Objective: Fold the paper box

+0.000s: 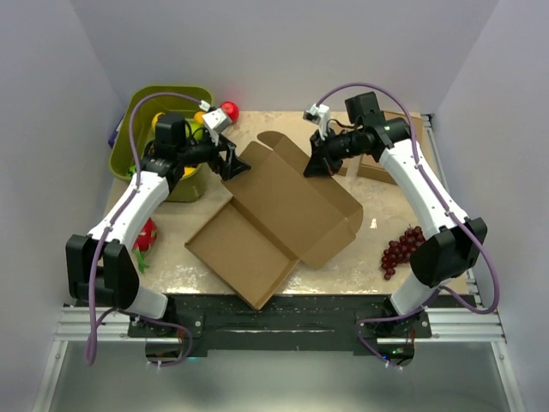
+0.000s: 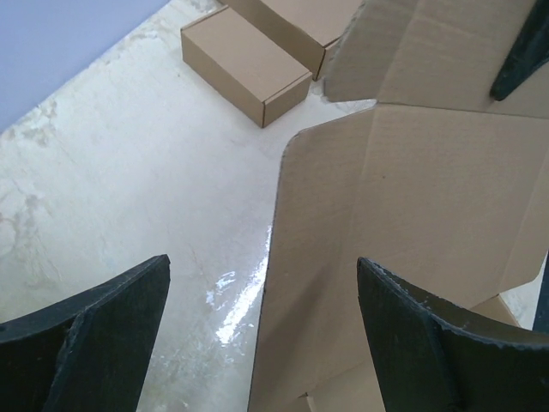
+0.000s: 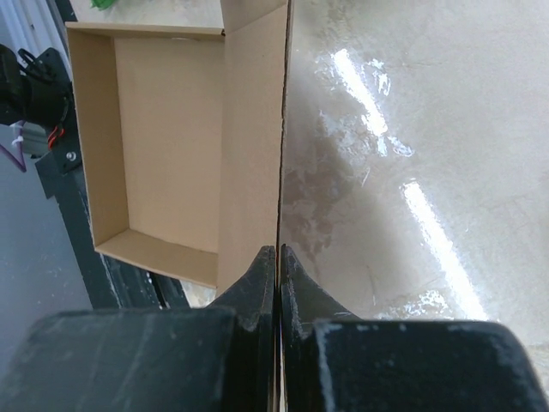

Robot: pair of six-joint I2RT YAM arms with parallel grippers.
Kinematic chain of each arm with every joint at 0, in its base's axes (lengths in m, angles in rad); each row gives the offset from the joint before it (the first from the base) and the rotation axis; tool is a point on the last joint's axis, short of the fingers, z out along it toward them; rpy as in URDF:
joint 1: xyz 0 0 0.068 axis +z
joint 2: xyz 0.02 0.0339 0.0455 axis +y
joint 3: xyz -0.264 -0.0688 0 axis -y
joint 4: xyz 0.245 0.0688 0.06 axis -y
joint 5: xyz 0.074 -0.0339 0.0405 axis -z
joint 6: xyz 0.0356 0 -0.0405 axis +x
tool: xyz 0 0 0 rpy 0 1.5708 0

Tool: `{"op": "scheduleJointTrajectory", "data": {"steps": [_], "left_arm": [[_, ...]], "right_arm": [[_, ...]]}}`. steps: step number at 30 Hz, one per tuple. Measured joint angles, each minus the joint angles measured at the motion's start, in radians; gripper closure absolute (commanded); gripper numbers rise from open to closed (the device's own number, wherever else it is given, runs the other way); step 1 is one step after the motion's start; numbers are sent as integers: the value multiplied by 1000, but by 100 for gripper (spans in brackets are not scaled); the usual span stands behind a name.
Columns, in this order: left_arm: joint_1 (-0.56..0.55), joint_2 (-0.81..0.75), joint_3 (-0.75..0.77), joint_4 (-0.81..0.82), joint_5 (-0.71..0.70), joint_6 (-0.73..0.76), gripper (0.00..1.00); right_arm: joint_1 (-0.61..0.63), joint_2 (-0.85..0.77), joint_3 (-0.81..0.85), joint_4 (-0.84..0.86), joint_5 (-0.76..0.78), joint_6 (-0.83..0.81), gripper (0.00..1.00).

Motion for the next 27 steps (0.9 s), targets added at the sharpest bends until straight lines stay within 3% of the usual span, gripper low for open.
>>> {"op": "scheduleJointTrajectory", "data": {"steps": [5,6,11,13,18,19,20,21,27], "left_arm": [[0,14,-11,35,26,-40,18],[0,15,-11,42,32,-47,26],[-6,35,-11,72,80,-76,49],[-13,48,-12,77,97,-83,63],[-42,58,-19,79,103,-84,100],[-51,58,-20,75,99,-79,100],[-59,57,-23,76,92,-78,100],[-67,57,-29,77,84,-74,100],[-81,-19,-130,116,-31,-96,100]], "right_arm": [[1,0,-2,0,-7,-10,100],[1,0,-2,-1,-7,-10,100],[1,0,-7,0,-7,-17,100],[1,0,-14,1,-6,-18,100],[1,-7,-33,10,7,-19,65],[1,-14,-44,20,19,-15,58],[1,-24,-56,28,32,-10,39],[1,-37,-71,38,46,-3,30],[-21,-190,-195,179,178,101,10]]}}
